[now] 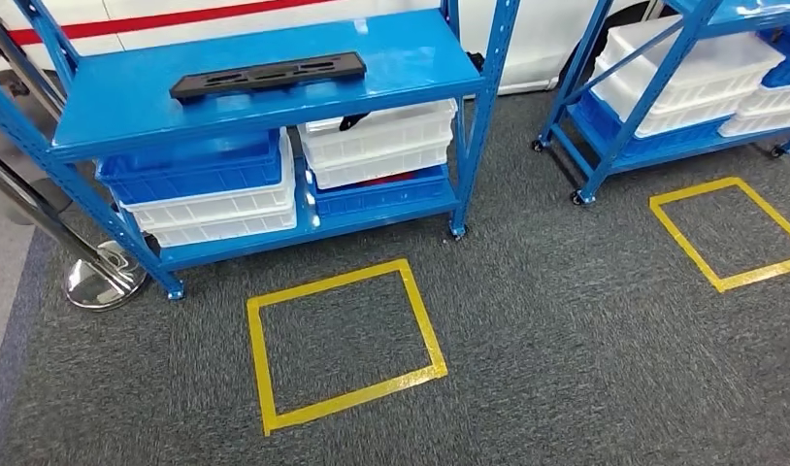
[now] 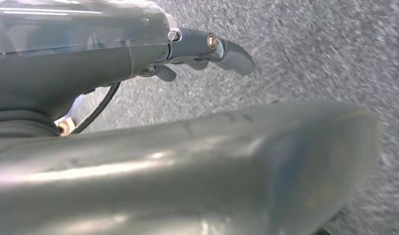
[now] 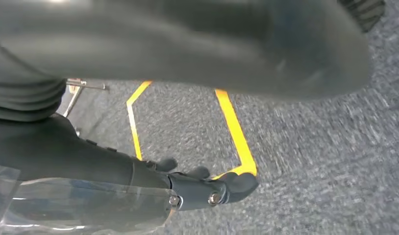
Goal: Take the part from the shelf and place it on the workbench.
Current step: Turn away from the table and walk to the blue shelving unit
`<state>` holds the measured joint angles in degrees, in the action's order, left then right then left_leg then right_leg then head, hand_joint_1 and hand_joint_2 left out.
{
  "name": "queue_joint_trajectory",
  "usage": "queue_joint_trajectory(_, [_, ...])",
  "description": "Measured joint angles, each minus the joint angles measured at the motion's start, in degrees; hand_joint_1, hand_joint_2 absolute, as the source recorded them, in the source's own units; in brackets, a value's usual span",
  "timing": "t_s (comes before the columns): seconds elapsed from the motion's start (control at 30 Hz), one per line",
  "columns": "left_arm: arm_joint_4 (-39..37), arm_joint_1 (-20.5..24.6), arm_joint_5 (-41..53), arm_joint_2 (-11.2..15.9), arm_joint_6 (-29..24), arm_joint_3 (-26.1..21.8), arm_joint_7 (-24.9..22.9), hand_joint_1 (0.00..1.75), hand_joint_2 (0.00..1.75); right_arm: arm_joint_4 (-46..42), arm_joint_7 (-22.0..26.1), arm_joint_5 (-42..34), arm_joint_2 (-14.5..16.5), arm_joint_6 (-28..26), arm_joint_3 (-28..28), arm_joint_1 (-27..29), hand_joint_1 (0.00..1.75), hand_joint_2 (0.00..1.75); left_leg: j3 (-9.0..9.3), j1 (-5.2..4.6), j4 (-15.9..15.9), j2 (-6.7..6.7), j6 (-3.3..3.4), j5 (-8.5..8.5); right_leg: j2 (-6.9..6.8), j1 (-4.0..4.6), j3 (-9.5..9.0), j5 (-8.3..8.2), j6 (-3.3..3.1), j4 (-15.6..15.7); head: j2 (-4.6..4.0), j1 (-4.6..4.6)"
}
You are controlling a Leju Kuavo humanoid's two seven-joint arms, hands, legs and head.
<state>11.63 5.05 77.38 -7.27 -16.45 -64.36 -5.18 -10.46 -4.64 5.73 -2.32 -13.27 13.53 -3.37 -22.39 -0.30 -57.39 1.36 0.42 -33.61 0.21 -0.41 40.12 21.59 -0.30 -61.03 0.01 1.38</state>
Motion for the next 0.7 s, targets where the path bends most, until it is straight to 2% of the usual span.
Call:
queue_joint_trajectory(0.03, [0.0, 0.1, 0.0, 0.0, 0.0, 0.1, 0.0, 0.00, 0.00, 0.0, 0.0, 0.1, 0.0, 0.0, 0.0, 0.0, 0.00, 0.00, -0.79, 0.07, -1.8, -0.09, -0.34, 0.98, -0.11, -0.06, -0.64, 0.35, -0.39, 0.5, 0.00, 0.00])
queue_joint_trajectory(0.1, [0.0, 0.2, 0.0, 0.0, 0.0, 0.1, 0.0, 0.00, 0.00, 0.0, 0.0, 0.2, 0.0, 0.2, 0.0, 0.0, 0.00, 0.00, -4.35, 0.20, -8.2, -0.35, -0.94, 2.41, -0.32, -0.31, -2.44, 1.06, -1.08, 1.8, 0.00, 0.06])
queue_joint_trajectory(0.13, [0.0, 0.1, 0.0, 0.0, 0.0, 0.1, 0.0, 0.00, 0.00, 0.0, 0.1, 0.3, 0.0, 0.2, 0.0, 0.1, 0.00, 0.00, -6.56, 0.36, -11.5, -0.51, -1.18, 1.75, -0.39, -0.39, -3.30, 1.41, -1.26, 2.3, 0.00, 0.09])
queue_joint_trajectory(0.17, [0.0, 0.1, 0.0, 0.0, 0.0, 0.1, 0.0, 0.00, 0.00, 0.0, 0.1, 0.4, 0.0, 0.3, 0.0, 0.0, 0.00, 0.00, -8.73, 0.54, -14.1, -0.59, -1.43, 0.04, -0.40, -0.44, -4.04, 1.81, -1.36, 2.6, 0.00, 0.12])
queue_joint_trajectory(0.23, [0.0, 0.1, -0.1, 0.0, 0.0, 0.2, 0.0, 0.00, 0.00, 0.0, 0.1, 0.4, 0.0, 0.3, 0.0, 0.0, 0.00, 0.00, -11.80, 0.97, -16.0, -0.73, -1.92, -3.35, -0.33, -0.53, -5.36, 2.77, -1.25, 2.8, -0.01, 0.11])
queue_joint_trajectory(0.27, [0.0, 0.1, -0.1, 0.0, 0.0, 0.2, 0.0, 0.00, 0.00, 0.0, 0.1, 0.5, 0.0, 0.4, 0.0, 0.0, 0.00, 0.00, -12.44, 1.17, -15.0, -0.81, -2.12, -3.38, -0.30, -0.62, -6.02, 3.27, -1.11, 2.7, -0.01, 0.11])
queue_joint_trajectory(0.3, [0.0, 0.0, -0.1, 0.0, 0.0, 0.2, 0.0, 0.00, 0.00, 0.0, 0.1, 0.5, 0.0, 0.4, 0.0, 0.0, 0.00, 0.00, -12.33, 1.31, -12.6, -0.91, -2.28, -1.57, -0.27, -0.73, -6.70, 3.84, -0.88, 2.7, -0.01, 0.11])
queue_joint_trajectory(0.37, [0.0, 0.0, -0.1, 0.0, -0.1, 0.2, 0.2, 0.00, 0.00, 0.0, 0.1, 0.6, 0.0, 0.5, 0.0, 0.0, 0.00, 0.00, -10.77, 1.41, -5.7, -1.28, -2.28, 3.99, -0.33, -0.92, -7.88, 4.91, -0.28, 2.5, -0.01, 0.09])
queue_joint_trajectory(0.4, [0.0, 0.1, -0.1, 0.0, -0.1, 0.2, 0.2, 0.00, 0.00, 0.0, 0.1, 0.6, 0.0, 0.6, 0.0, 0.0, 0.00, 0.00, -10.08, 1.29, -3.0, -1.54, -1.99, 5.21, -0.35, -0.96, -8.26, 5.39, 0.12, 2.4, -0.01, 0.10])
queue_joint_trajectory(0.43, [0.0, 0.1, -0.1, 0.0, -0.2, 0.2, 0.2, 0.00, 0.00, 0.0, 0.2, 0.6, 0.0, 0.7, 0.0, -0.1, 0.00, 0.00, -9.65, 1.13, -1.5, -1.75, -1.55, 5.48, -0.42, -0.95, -8.54, 5.74, 0.57, 2.5, -0.01, 0.09])
queue_joint_trajectory(0.5, [0.0, 0.0, -0.1, 0.0, -0.3, 0.2, 0.2, 0.00, 0.00, 0.0, 0.3, 0.7, 0.0, 0.7, 0.0, -0.1, 0.00, 0.00, -9.10, 0.91, -0.6, -1.73, -0.35, 4.86, -0.50, -0.93, -9.03, 5.70, 1.60, 2.0, -0.01, 0.09])
queue_joint_trajectory(0.53, [0.0, -0.1, -0.1, 0.0, -0.4, 0.2, 0.2, 0.00, 0.00, 0.0, 0.4, 0.7, 0.1, 0.7, 0.0, -0.2, 0.00, 0.00, -8.54, 0.92, -0.3, -1.58, 0.19, 5.36, -0.59, -1.03, -9.27, 5.76, 2.05, 1.6, -0.01, 0.06])
queue_joint_trajectory(0.6, [0.0, -0.1, -0.1, 0.0, -0.4, 0.2, 0.2, 0.00, 0.00, 0.0, 0.4, 0.7, 0.1, 0.8, 0.0, -0.3, 0.00, 0.00, -7.33, 0.89, 0.0, -1.41, 1.07, 5.59, -0.61, -1.22, -8.46, 6.93, 2.57, -1.0, 0.00, -0.02])
queue_joint_trajectory(0.63, [0.0, -0.1, -0.1, 0.0, -0.5, 0.2, 0.2, 0.00, 0.00, 0.0, 0.4, 0.8, 0.1, 0.8, 0.0, -0.4, 0.00, 0.44, -6.88, 0.83, 0.1, -1.39, 1.35, 5.46, -0.58, -1.26, -6.95, 8.21, 2.62, -3.6, 0.00, -0.05])
queue_joint_trajectory(0.7, [0.0, 0.0, -0.1, 0.0, -0.5, 0.2, 0.2, 0.00, 0.00, 0.0, 0.4, 0.8, 0.1, 0.8, 0.0, -0.5, 0.00, 1.31, -6.18, 0.60, 0.1, -1.32, 1.69, 4.72, -0.47, -1.09, -2.25, 11.10, 2.48, -10.5, -0.01, -0.09])
